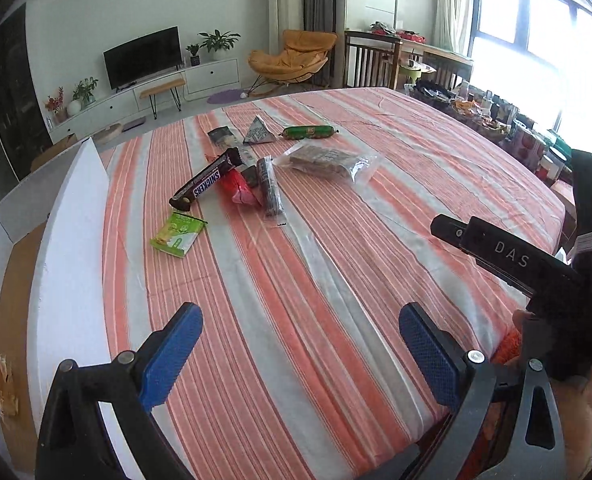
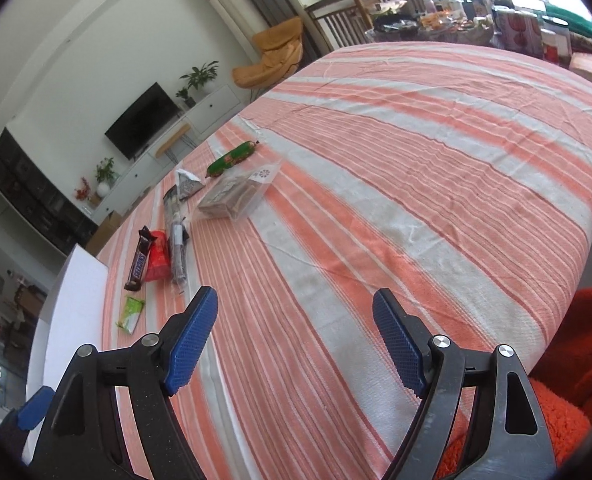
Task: Organize snacks
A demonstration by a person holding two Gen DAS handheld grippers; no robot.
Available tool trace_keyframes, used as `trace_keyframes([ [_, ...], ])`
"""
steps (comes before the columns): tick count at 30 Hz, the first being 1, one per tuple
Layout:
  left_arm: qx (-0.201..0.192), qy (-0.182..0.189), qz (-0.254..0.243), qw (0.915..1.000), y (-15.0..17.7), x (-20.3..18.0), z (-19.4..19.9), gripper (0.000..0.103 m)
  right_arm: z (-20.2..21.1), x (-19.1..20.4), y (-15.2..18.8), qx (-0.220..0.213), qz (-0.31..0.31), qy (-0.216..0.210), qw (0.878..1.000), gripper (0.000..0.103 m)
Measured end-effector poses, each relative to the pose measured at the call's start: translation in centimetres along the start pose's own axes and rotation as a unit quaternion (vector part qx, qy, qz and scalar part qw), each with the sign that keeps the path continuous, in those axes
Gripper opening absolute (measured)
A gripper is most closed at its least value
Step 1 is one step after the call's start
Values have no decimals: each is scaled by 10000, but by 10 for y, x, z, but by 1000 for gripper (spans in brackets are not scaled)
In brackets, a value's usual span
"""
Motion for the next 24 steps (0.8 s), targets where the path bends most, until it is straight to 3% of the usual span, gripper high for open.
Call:
trace_keyframes([
  [13,582,-423,35,9974,32,-7,-79,98,0,-6,-1,-23,-107,61,9999,83],
  [18,578,-316,348,9972,31,1,-87,99,-1,-6,-1,-25,-108,65,9999,83],
  [24,559,-320,340,9973,31,1,-89,103,-3,-6,1,42,-92,91,9999,83],
])
Point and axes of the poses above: each gripper's, at about its wrist camera, not at the fingertips, and z roughly against the way its jaws point, x to its left, y to its underside, the point moved 5 cm from there along -z, roughly the way its jaws point, and after that the axes turned 12 degrees about -y, right-handed, at the moved point
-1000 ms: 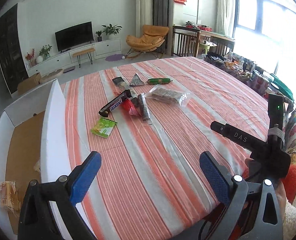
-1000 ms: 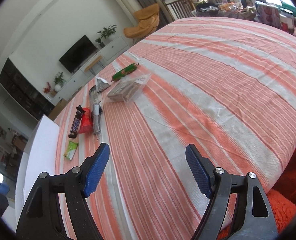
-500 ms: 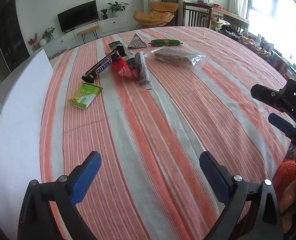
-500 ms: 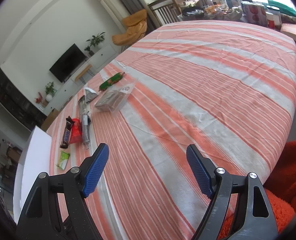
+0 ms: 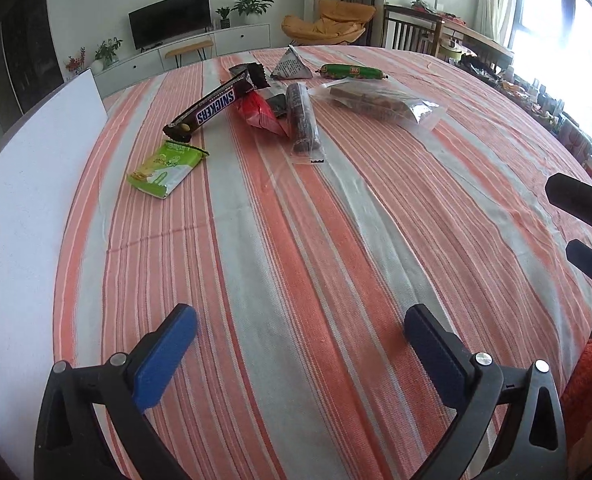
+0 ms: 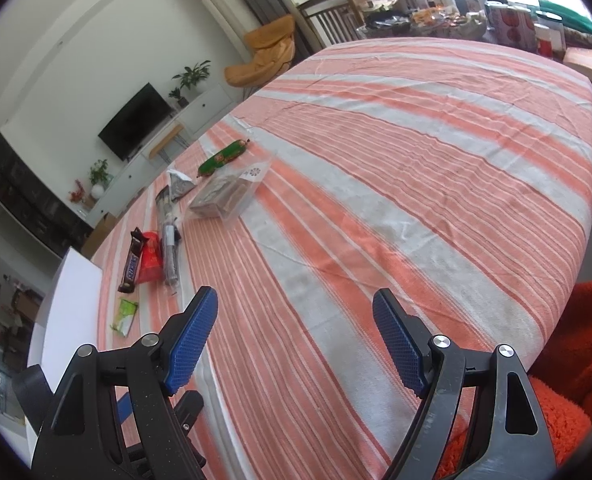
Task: Organize snacks
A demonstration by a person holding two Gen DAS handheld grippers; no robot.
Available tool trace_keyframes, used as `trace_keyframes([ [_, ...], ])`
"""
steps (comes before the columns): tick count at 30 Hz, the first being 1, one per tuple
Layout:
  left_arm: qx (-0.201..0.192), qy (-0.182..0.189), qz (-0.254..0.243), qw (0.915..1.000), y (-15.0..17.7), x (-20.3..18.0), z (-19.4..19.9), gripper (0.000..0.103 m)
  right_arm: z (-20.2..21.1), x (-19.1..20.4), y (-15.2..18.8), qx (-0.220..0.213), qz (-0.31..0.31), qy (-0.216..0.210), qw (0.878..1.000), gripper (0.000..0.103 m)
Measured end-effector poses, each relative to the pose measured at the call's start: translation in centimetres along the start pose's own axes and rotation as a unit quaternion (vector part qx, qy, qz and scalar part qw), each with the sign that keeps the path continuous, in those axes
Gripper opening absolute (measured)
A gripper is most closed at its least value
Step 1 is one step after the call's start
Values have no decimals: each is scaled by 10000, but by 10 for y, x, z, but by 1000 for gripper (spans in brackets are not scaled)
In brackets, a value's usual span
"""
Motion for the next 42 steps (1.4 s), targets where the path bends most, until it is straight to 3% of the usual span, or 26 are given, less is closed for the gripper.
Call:
trace_keyframes([
  [42,-69,-25,56,10000,1,0,0,103,-20,0,10,452,40,98,9989,83],
])
Point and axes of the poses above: each gripper's, at about its wrist camera, not at the fingertips, and z roughly against the way its jaws point, x to its left, y to its underside, the point moved 5 cm from there along -z, roughly the way its jaws point, and after that the axes turned 12 degrees about -y, right-handed, at the moved point
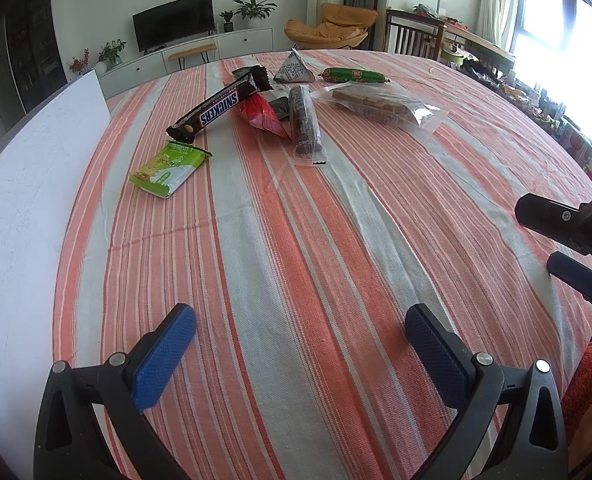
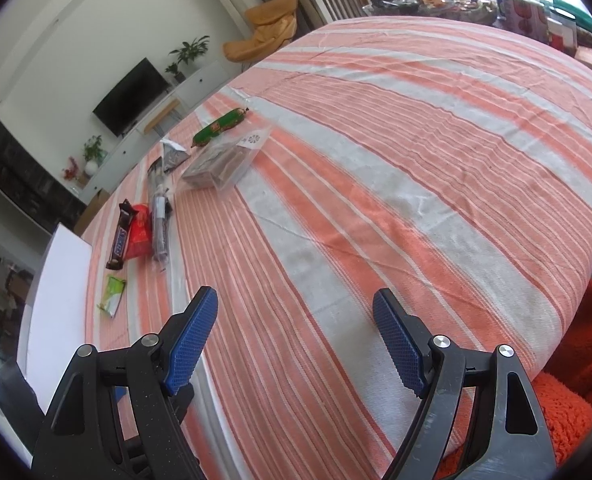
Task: Organize snacks
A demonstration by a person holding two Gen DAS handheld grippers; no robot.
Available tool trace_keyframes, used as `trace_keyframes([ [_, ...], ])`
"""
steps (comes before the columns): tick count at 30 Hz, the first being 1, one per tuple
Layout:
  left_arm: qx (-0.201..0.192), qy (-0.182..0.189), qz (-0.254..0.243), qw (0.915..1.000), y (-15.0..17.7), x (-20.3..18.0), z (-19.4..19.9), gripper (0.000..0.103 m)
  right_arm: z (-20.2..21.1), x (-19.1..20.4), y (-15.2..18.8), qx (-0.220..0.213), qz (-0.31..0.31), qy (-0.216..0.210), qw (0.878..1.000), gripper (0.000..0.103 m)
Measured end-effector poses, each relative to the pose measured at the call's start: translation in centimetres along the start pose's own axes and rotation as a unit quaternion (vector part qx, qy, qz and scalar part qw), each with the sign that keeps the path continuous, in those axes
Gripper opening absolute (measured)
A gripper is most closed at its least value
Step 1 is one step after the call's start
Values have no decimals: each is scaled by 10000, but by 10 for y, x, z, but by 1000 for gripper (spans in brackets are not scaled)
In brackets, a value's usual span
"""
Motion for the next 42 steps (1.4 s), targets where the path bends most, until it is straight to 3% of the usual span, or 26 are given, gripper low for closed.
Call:
trace_keyframes([
  [33,14,22,-21,10000,0,0,0,103,1,-1,1,-14,-105,-94,9999,83],
  [36,169,135,-233,9995,2,0,2,103,1,0,2,-13,-133,-119,9998,83],
  [39,706,374,-483,9956,3,0,7,103,3,0,2,-40,-122,-139,9998,83],
  [42,841,689,-461,9930,-16,7,25,103,5,-2,2,-40,-162,-163,9997,83],
])
Point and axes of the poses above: each gripper's, at about its wrist camera, not at the fingertips, and z roughly against the way its jaws point, x to its left, y to its underside, the point moved 5 cm from there along -z, roughly the way its jaws point, and after that the axes turned 12 degrees about -y, right-handed, at the moved point
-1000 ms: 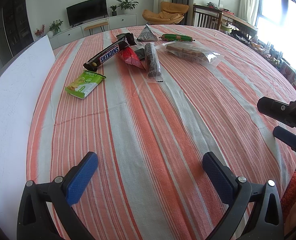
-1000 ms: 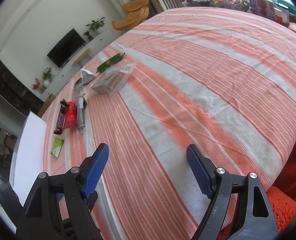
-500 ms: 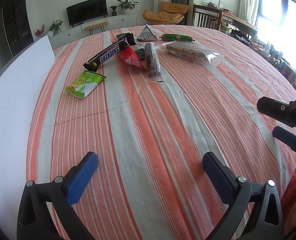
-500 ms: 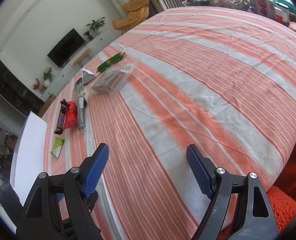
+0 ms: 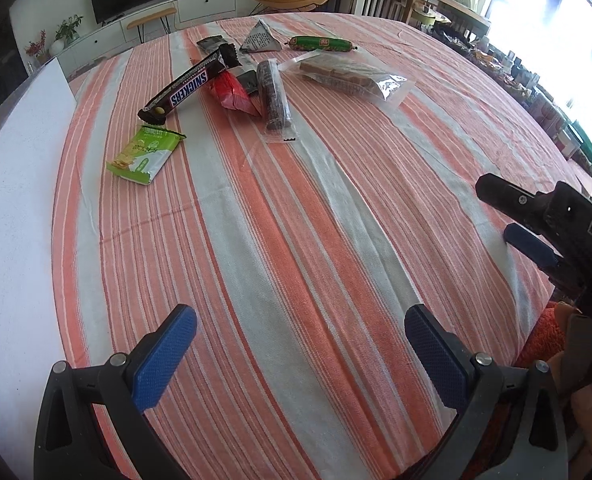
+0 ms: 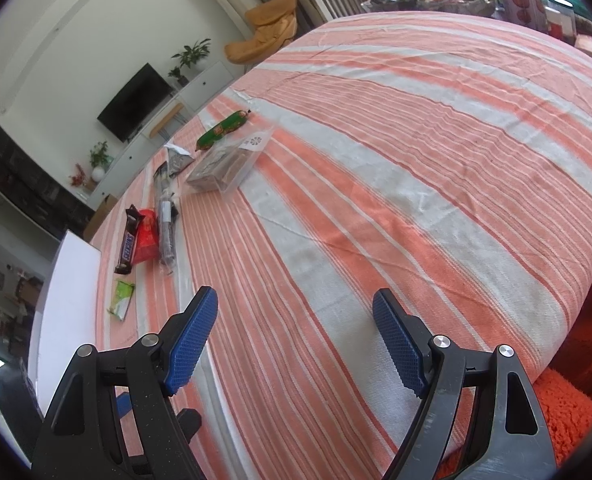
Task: Organize snacks
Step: 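Grasp the green cracker packet with the left tool and lift it, then lower the green cracker packet back onto the table and open the left tool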
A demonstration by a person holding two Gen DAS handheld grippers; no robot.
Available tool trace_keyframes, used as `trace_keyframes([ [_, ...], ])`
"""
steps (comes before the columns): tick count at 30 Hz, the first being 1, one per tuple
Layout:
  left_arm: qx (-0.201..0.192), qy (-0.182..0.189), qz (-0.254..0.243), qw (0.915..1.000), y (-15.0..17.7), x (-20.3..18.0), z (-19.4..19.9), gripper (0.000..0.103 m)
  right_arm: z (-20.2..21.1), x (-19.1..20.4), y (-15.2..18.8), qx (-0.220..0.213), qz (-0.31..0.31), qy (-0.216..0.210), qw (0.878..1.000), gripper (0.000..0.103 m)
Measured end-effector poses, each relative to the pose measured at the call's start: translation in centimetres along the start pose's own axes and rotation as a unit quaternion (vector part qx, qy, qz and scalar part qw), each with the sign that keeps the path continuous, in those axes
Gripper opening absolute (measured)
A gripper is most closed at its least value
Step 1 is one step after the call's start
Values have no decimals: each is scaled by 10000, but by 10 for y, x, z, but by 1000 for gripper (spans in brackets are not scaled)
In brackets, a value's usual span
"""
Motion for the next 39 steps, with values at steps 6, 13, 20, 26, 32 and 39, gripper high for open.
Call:
trace_keyframes([
  [6,306,-443,119,9985,-80,41,14,103,-1,0,0,19,-22,-29,10000,83],
  [13,1348,-858,-369,9865,-115,76,-59,98,2,-1,-1,-19,-21,-30,10000,83],
  [20,1306,-916,172,9870,-117,110,-99,88,0,-2,-1,36,-44,-59,10000,83],
  [26,1203,-704,391,9895,-109,117,-95,49,0,-2,-2,38,-80,-56,9999,83],
  [32,1238,-571,781,9876,-68,95,-65,49,-1,-2,-2,35,-65,-56,10000,83],
  [39,698,-379,936,9924,-16,54,-33,49,0,-2,-1,39,-37,-41,10000,83],
])
Point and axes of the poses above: each gripper's, at about its wrist camera, not at the fingertips, and z roughly against the way its jaws point, x to its left, y to its underside, the point moved 5 cm from there along -z, roughly the way its jaws point, and after that the axes turned 12 degrees about -y, right-handed, at the moved point
